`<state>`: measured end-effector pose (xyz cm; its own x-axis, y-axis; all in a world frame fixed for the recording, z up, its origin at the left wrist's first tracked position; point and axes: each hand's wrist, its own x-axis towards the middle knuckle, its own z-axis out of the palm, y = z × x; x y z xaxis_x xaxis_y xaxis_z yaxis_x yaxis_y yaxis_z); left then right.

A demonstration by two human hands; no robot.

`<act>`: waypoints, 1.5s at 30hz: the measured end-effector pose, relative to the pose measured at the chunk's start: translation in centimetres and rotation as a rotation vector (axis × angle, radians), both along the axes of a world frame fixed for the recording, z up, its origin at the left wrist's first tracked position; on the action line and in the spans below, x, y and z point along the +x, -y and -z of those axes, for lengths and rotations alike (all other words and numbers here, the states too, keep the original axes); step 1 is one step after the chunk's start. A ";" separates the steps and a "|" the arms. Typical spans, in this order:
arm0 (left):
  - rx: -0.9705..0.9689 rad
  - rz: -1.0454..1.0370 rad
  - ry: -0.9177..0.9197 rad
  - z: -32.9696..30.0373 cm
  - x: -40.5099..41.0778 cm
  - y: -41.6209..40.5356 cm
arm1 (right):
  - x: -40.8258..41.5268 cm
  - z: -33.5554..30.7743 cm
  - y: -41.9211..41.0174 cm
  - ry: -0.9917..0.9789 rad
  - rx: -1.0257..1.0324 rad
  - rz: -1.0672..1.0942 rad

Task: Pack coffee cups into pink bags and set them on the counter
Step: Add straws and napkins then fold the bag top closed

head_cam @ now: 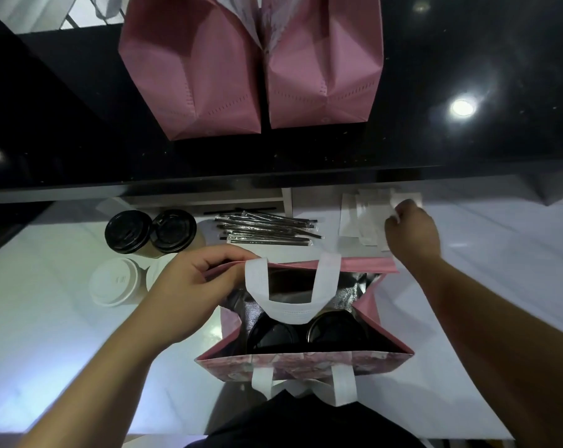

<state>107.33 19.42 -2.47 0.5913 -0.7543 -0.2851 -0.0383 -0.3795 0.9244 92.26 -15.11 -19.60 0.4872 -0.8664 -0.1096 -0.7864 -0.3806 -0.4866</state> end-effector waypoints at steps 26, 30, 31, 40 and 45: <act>0.005 0.055 0.044 0.5 0.4 -0.2 | -1.9 0.1 1.5 -0.036 0.220 -0.126; 0.013 0.051 0.052 0.5 0.5 -0.2 | -2.1 0.3 1.5 -0.050 0.202 -0.136; 0.013 0.056 0.049 0.6 0.5 -0.3 | -2.1 0.2 1.4 -0.044 0.203 -0.128; 0.009 0.050 0.147 0.7 0.5 -0.4 | -4.1 -3.7 -0.2 0.251 0.049 0.117; 0.022 0.042 0.268 0.4 0.5 -0.3 | -7.5 -8.3 -3.2 0.377 0.105 0.110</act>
<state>107.80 19.73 -2.90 0.6158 -0.7755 -0.1392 -0.2966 -0.3919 0.8709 84.79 -11.88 -11.29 0.4149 -0.9093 -0.0315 -0.5789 -0.2371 -0.7802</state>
